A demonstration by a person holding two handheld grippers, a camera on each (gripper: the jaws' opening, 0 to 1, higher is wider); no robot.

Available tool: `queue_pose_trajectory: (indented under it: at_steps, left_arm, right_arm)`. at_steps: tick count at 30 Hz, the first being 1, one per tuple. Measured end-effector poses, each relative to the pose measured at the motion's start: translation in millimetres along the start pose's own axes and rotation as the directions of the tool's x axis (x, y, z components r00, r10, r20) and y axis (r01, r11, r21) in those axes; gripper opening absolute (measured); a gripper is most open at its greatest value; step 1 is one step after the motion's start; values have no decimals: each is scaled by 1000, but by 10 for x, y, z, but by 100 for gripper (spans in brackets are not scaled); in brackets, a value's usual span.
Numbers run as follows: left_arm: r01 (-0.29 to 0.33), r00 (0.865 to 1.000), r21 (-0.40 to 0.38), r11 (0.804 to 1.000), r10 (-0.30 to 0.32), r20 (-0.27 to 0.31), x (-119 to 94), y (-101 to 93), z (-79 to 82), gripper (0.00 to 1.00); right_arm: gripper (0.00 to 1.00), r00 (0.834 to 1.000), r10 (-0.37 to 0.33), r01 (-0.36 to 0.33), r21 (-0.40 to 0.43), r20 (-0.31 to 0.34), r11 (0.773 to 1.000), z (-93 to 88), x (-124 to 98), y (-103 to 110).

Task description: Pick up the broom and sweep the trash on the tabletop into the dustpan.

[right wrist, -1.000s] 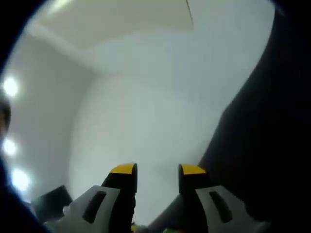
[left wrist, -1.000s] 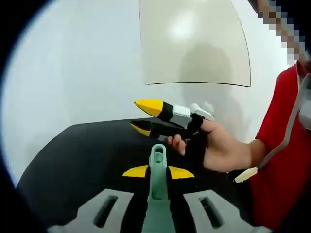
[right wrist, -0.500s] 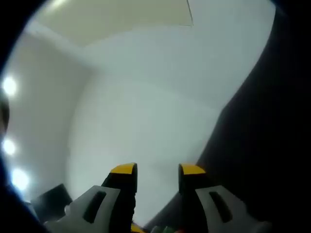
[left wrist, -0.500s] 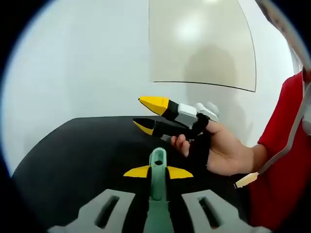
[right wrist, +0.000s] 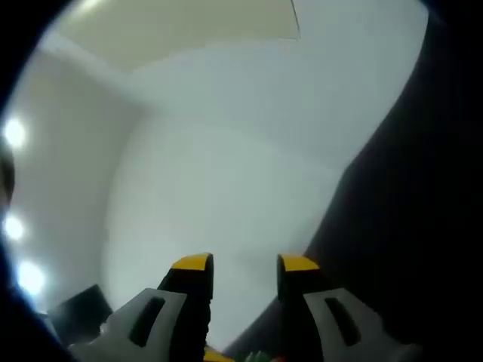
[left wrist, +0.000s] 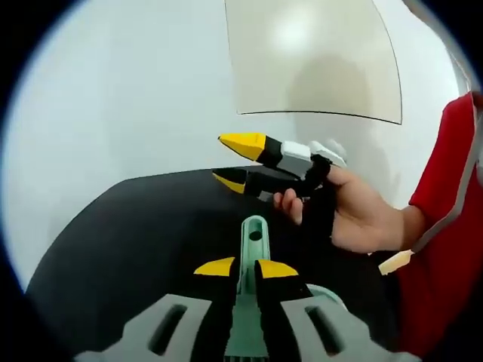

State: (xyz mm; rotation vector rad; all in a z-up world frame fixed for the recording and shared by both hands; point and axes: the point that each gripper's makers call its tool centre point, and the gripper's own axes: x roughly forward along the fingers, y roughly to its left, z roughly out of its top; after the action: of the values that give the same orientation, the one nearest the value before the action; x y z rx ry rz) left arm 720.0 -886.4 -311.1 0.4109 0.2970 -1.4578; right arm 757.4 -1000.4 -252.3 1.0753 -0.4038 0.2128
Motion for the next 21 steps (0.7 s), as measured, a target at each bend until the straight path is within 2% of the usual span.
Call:
queue_pose_trajectory:
  at_steps: [6, 9, 12, 16, 17, 18, 19, 20, 21]
  left_arm:
    - [-8, 1000, 5, 1000, 8, 8, 2, 26, -18, 8]
    - [-18, 1000, 8, 1000, 18, -3, -10, 42, -95, 7]
    - [-24, 999, -21, 1000, 24, 24, -78, 48, -102, 7]
    - [-74, 997, 11, 997, 74, 17, -244, 43, -147, 8]
    - [-92, 996, 51, 994, 93, -13, -284, 66, -203, 8]
    - [-111, 993, 93, 989, 114, -35, -323, 54, -261, 8]
    - [-124, 991, 132, 984, 130, -42, -361, 47, -300, 8]
    - [-127, 991, 130, 983, 131, -28, -400, -1, -316, 8]
    - [-125, 991, 122, 985, 129, -27, -443, -27, -353, 8]
  right_arm:
    - [35, 1000, 0, 0, -1, -5, 1000, -15, -5, 11]
    - [35, 1000, -1, 1, -1, -8, 1000, -8, 7, -18]
    - [35, 1000, 0, 0, 0, -10, 1000, -2, 10, -34]
    - [35, 1000, 7, -7, 5, -26, 1000, -37, 9, -11]
    - [35, 999, -2, 2, 15, -45, 1000, -67, 12, -24]
    - [35, 991, -40, 46, 49, -124, 998, -200, 1, -66]
    - [35, 967, -99, 124, 95, -237, 988, -371, -37, -143]
    - [35, 939, -145, 180, 84, -312, 980, -468, -81, -192]
    - [35, 933, -154, 189, 78, -326, 979, -465, -104, -172]
